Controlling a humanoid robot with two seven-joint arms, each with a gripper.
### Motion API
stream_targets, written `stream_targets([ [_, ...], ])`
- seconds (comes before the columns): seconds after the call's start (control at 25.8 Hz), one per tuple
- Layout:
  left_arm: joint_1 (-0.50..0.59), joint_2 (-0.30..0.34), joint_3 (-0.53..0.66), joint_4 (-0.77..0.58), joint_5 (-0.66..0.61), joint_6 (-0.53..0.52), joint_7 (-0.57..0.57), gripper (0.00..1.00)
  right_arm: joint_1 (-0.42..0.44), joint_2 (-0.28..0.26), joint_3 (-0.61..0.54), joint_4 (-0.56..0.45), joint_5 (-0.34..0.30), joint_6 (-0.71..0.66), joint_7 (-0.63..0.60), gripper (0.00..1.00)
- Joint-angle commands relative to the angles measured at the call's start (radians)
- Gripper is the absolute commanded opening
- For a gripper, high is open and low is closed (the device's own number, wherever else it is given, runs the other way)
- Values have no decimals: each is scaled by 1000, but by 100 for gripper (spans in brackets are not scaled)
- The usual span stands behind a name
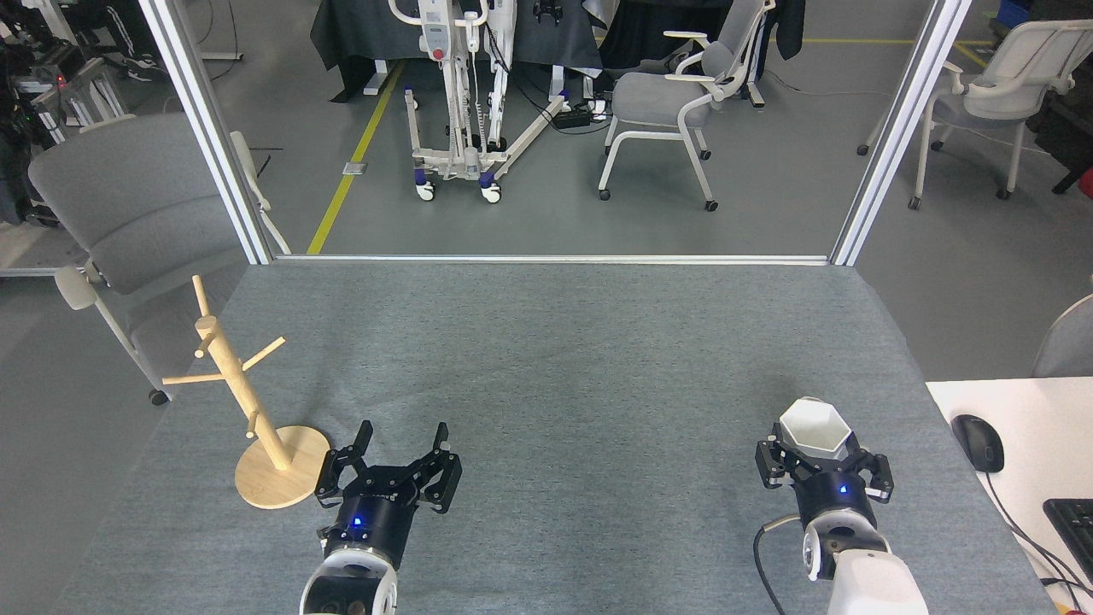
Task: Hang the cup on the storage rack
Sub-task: 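Close the right gripper on the white cup's rim, then lift the white cup with the right gripper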
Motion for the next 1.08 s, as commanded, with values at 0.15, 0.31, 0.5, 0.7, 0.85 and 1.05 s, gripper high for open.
stream_targets([
  [0.15,1,0,1,-3,0,0,0,99,-6,30,41,17,2,103,-2,99],
  [0.31,1,0,1,-3,0,2,0,99,-8,39,87,35,2,137,-2,99],
  [0.5,1,0,1,-3,0,2,0,99,-9,56,88,35,4,139,-2,99],
  [0.7,1,0,1,-1,0,2,0,99,-44,58,85,37,-1,137,-2,99],
  [0.85,1,-1,1,0,2,2,0,99,-60,53,82,48,-32,137,-2,99],
  [1.05,1,-1,1,2,2,2,0,99,-64,53,79,48,-35,137,-5,95],
])
